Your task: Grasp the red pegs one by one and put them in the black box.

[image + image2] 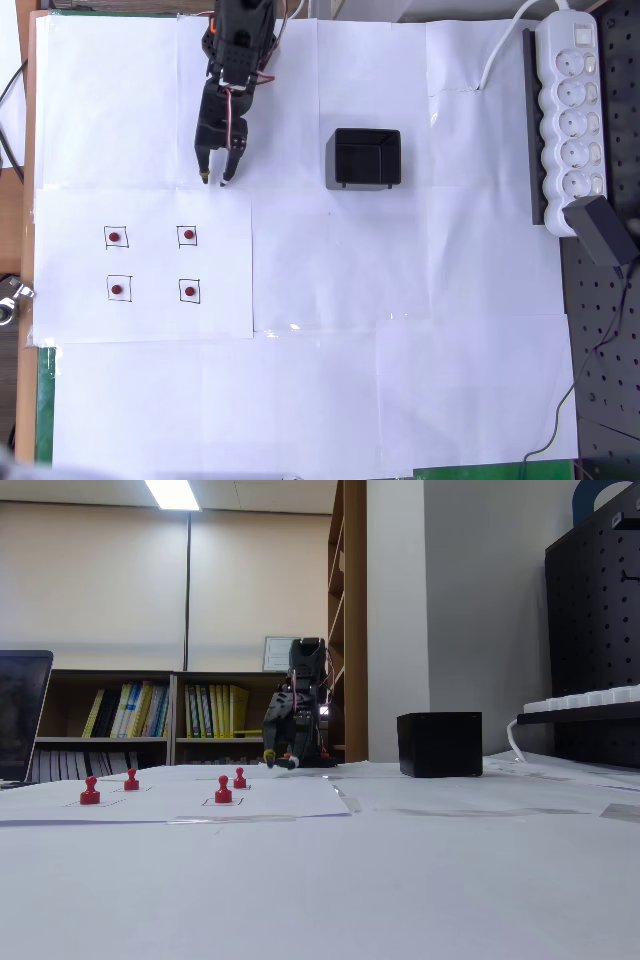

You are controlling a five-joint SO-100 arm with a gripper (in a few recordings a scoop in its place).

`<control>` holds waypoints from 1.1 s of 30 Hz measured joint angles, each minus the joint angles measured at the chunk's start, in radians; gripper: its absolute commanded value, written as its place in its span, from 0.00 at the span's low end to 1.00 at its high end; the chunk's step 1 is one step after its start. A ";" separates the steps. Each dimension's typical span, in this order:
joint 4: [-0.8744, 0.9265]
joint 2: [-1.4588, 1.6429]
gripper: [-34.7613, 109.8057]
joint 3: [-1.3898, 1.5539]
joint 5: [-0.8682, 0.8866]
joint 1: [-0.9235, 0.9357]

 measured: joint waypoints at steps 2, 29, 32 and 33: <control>-0.069 0.089 0.33 0.005 -0.043 0.000; -0.319 0.646 0.35 0.416 -0.126 0.051; -0.321 0.660 0.35 0.430 -0.121 0.063; -0.321 0.669 0.35 0.434 -0.121 0.064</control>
